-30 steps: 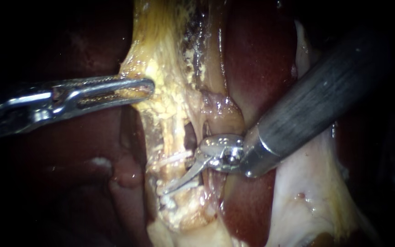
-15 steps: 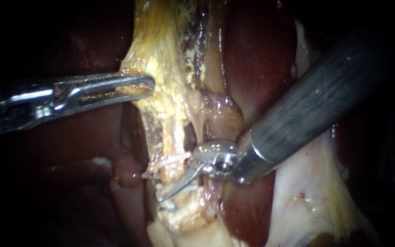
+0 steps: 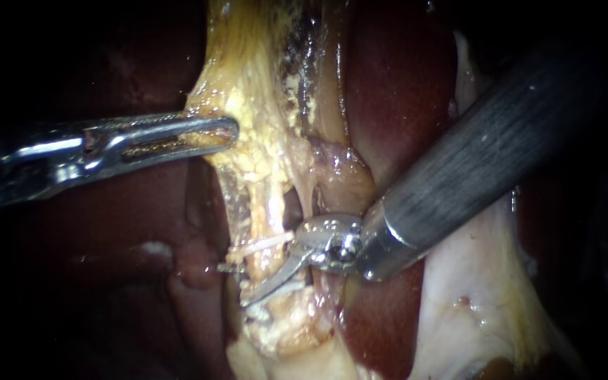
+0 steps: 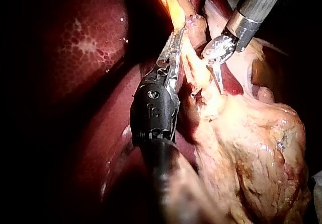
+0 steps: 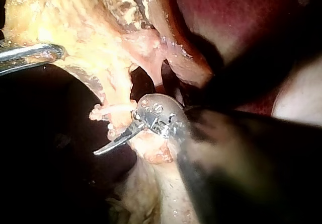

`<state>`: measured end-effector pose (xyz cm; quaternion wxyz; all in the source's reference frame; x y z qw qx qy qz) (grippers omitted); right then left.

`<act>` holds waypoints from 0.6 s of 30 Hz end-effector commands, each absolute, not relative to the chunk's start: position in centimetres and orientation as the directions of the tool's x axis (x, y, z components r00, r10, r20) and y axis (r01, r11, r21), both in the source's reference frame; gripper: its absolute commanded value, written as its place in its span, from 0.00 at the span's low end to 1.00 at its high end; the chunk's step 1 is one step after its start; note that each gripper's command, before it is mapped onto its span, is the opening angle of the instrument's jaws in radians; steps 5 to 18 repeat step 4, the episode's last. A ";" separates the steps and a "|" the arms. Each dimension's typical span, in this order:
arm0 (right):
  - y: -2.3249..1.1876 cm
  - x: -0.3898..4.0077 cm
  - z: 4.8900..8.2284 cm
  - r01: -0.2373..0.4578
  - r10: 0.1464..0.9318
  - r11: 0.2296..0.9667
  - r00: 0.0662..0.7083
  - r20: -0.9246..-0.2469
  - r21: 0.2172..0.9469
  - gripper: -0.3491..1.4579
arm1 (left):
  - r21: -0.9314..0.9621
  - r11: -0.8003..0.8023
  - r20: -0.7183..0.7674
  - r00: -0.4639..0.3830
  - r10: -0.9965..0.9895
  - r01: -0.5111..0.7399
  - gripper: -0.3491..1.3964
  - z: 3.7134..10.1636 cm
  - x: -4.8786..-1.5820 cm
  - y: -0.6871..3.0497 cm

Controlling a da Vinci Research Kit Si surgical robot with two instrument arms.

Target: Go to the cutting position left tube

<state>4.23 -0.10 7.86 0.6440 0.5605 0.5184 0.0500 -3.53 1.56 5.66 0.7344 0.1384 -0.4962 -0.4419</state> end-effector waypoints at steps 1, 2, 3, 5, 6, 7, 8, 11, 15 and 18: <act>-0.10 4.23 7.86 0.517 0.645 0.367 0.457 -0.612 0.773 0.84 | 0.642 0.571 0.607 0.117 -0.786 0.512 0.00 5.66 -3.53 1.56; -0.10 4.23 7.86 0.517 0.645 0.367 0.457 -0.612 0.773 0.84 | 0.642 0.571 0.607 0.117 -0.786 0.512 0.00 5.66 -3.53 1.56; -0.10 4.23 7.87 0.515 0.646 0.369 0.456 -0.612 0.774 0.84 | 0.642 0.571 0.607 0.117 -0.786 0.512 0.00 5.66 -3.53 1.56; -0.09 4.23 7.87 0.515 0.646 0.369 0.456 -0.612 0.774 0.84 | 0.642 0.571 0.607 0.117 -0.786 0.512 0.00 5.66 -3.53 1.56; -0.09 4.23 7.87 0.515 0.646 0.369 0.456 -0.612 0.774 0.84 | 0.642 0.571 0.607 0.117 -0.786 0.512 0.00 5.66 -3.53 1.56; -0.09 4.23 7.87 0.515 0.646 0.369 0.456 -0.612 0.774 0.84 | 0.642 0.571 0.607 0.117 -0.786 0.512 0.00 5.66 -3.53 1.56; -0.09 4.23 7.87 0.515 0.646 0.369 0.456 -0.612 0.774 0.84 | 0.642 0.571 0.607 0.117 -0.786 0.512 0.00 5.66 -3.53 1.56; -0.09 4.23 7.87 0.515 0.646 0.369 0.456 -0.612 0.774 0.84 | 0.642 0.571 0.607 0.117 -0.786 0.512 0.00 5.66 -3.53 1.56; -0.09 4.23 7.87 0.515 0.646 0.369 0.456 -0.612 0.774 0.84 | 0.642 0.571 0.607 0.117 -0.786 0.512 0.00 5.66 -3.53 1.56; -0.09 4.23 7.87 0.515 0.646 0.369 0.456 -0.612 0.774 0.84 | 0.642 0.571 0.607 0.117 -0.786 0.512 0.00 5.66 -3.53 1.56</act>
